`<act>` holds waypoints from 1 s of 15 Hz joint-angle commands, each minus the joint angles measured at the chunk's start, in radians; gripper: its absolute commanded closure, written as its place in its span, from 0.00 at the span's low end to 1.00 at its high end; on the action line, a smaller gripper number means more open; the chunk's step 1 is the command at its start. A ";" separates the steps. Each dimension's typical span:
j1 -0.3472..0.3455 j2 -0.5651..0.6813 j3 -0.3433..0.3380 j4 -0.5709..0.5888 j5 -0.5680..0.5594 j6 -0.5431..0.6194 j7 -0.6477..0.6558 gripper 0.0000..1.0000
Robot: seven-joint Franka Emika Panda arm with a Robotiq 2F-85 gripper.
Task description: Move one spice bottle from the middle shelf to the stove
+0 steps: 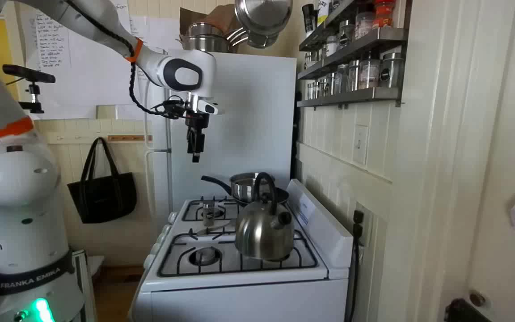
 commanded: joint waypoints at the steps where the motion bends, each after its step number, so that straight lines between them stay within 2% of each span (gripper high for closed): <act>1: -0.004 0.000 0.003 0.001 0.001 -0.002 -0.001 0.00; 3: -0.004 0.000 0.003 0.001 0.001 -0.002 -0.001 0.00; 6: -0.061 0.045 0.027 0.052 -0.129 0.067 0.110 0.00; 9: -0.103 0.068 0.043 0.146 -0.259 0.115 0.209 0.00; 15: -0.137 0.064 0.075 0.363 -0.448 0.158 0.334 0.00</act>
